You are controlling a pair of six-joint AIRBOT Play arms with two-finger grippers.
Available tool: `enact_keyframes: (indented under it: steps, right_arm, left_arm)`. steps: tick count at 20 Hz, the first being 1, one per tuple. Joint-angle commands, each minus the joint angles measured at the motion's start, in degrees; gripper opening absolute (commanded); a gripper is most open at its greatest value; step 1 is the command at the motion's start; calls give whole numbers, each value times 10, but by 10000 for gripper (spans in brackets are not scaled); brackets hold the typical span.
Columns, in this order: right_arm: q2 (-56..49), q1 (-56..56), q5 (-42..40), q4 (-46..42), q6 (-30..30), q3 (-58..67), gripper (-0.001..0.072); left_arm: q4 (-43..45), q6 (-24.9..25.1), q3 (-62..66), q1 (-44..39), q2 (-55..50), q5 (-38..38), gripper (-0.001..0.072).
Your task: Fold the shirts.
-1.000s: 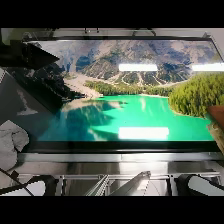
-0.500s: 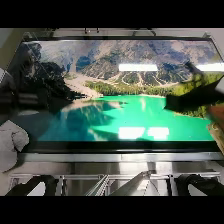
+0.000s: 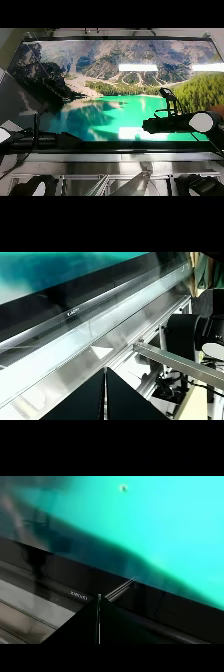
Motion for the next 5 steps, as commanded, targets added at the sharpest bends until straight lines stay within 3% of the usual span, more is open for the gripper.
enact_keyframes:
  steps: [1,5]
  right_arm:
    - [3,6,-12,16,2,-6,23]
    - [3,6,-12,16,2,-6,23]
  left_arm:
    - [5,-4,-16,0,40,10,18]
    - [5,-25,-16,0,65,9,18]
